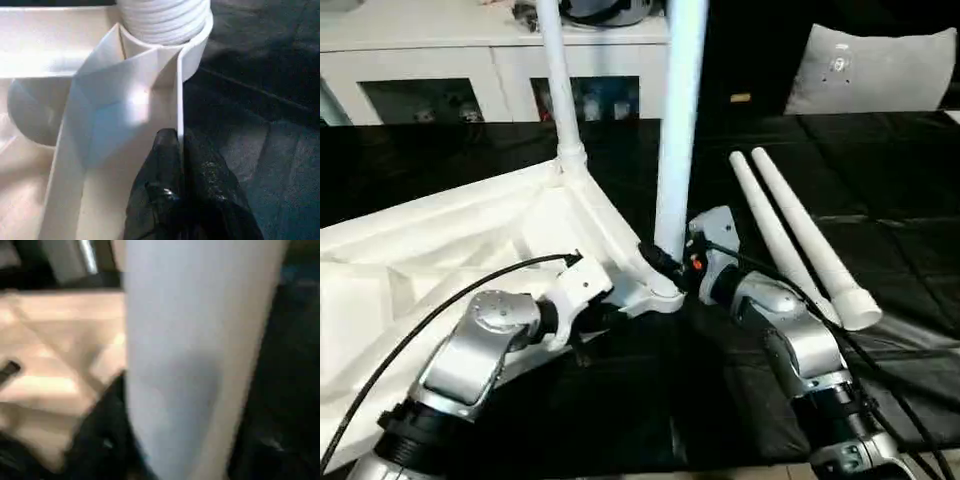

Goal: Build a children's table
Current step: Insert table leg to table base

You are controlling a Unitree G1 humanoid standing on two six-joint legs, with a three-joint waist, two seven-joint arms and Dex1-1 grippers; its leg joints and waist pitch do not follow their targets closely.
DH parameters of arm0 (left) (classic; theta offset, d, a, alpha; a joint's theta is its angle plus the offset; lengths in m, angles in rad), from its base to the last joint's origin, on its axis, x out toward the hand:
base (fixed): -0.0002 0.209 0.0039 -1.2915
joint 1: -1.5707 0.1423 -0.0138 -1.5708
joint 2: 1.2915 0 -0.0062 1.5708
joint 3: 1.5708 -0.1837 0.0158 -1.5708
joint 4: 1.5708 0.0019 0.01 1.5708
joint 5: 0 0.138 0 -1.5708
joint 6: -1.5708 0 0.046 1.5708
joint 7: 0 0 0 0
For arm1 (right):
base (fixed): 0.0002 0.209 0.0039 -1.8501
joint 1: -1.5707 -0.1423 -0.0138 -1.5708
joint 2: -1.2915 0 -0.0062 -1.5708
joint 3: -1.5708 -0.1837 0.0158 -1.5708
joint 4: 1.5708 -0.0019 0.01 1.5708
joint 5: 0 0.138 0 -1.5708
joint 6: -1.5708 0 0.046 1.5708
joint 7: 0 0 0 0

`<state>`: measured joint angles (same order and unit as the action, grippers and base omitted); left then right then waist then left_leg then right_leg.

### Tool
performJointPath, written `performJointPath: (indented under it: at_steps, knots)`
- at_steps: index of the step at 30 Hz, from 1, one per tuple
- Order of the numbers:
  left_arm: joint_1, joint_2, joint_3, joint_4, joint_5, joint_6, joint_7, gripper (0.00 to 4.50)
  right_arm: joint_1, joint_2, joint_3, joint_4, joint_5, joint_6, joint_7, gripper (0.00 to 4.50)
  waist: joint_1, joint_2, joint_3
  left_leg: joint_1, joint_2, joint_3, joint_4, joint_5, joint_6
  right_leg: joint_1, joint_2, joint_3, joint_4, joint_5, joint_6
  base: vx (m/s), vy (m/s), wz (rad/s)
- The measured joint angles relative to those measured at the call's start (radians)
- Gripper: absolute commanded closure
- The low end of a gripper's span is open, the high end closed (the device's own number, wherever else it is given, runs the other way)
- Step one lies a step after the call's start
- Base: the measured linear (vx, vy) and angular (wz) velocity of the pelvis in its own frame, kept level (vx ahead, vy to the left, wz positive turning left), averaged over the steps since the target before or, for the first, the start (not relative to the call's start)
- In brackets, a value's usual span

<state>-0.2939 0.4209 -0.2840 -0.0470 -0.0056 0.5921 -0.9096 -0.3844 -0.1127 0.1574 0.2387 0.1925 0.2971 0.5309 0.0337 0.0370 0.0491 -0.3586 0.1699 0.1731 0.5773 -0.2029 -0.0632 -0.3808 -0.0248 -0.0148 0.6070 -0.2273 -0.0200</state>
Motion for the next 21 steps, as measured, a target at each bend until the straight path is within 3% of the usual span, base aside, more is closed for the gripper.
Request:
performJointPath:
  at_steps: [11,21]
  knots:
    - [-0.01,-0.005,-0.03,-0.008,0.011,0.011,0.038,4.5,-0.008,-0.005,0.011,0.01,-0.026,-0.021,-0.017,2.61,0.016,0.004,0.0,0.001,0.0,0.0,0.001,0.001,-0.003,0.001,0.0,0.0,0.001,0.0,0.0,0.0,0.0,0.0]
    - [-0.019,0.003,-0.047,0.038,0.001,-0.081,0.028,4.5,0.057,-0.029,-0.014,-0.015,0.011,-0.097,0.03,2.61,0.03,0.004,0.0,0.0,0.001,0.0,0.001,0.002,-0.003,0.0,0.0,-0.001,0.002,0.0,0.0,0.0,0.0,0.0]
